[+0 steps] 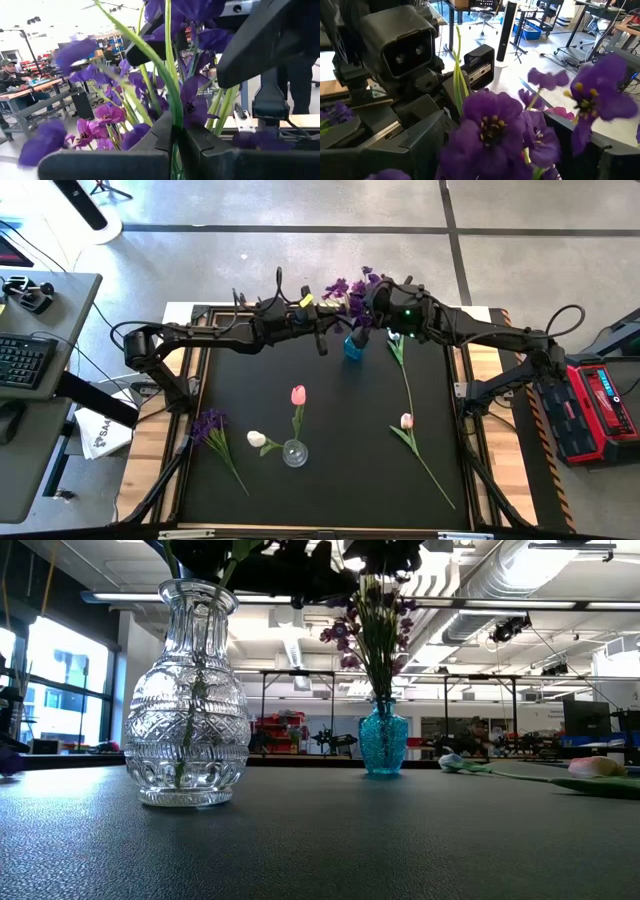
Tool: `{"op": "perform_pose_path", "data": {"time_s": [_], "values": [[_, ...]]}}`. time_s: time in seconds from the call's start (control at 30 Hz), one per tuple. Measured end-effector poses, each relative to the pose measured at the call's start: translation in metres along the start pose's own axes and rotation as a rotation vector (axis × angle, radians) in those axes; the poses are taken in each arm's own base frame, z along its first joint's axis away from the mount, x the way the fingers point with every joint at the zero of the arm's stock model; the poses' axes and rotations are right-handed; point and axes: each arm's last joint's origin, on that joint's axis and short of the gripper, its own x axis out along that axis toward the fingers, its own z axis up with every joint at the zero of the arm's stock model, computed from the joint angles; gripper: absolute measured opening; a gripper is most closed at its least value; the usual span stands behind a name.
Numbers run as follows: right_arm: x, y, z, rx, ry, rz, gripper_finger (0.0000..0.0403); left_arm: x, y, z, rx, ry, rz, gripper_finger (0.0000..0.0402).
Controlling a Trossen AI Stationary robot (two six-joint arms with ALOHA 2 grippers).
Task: Sort flowers into vase by color
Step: Put the top dark violet flower into the blue vase
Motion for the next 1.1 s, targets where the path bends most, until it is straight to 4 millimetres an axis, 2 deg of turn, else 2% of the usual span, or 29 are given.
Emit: {"op": "perform_pose_path", "data": {"time_s": [0.23,0.57,0.8,0.97,1.1], "values": [[-0.001,0.000,-0.003,-0.042,0.042,0.003,0.0300,0.000,0.000,-0.004,0.000,0.041,0.015,0.0001],[-0.018,-0.007,0.025,-0.019,0.026,0.000,0.0301,0.000,-0.001,-0.009,0.000,0.092,0.011,0.0000],[-0.026,-0.009,0.036,-0.047,0.013,-0.011,0.0300,-0.001,-0.001,-0.011,0.001,0.121,0.029,0.0000],[-0.033,0.000,0.045,-0.115,-0.072,0.023,0.0300,-0.001,0.000,-0.013,-0.022,0.141,0.061,0.0000],[-0.054,0.012,0.055,-0.154,-0.160,0.073,0.0300,-0.001,0.001,-0.013,-0.022,0.146,0.085,0.0000]]}}
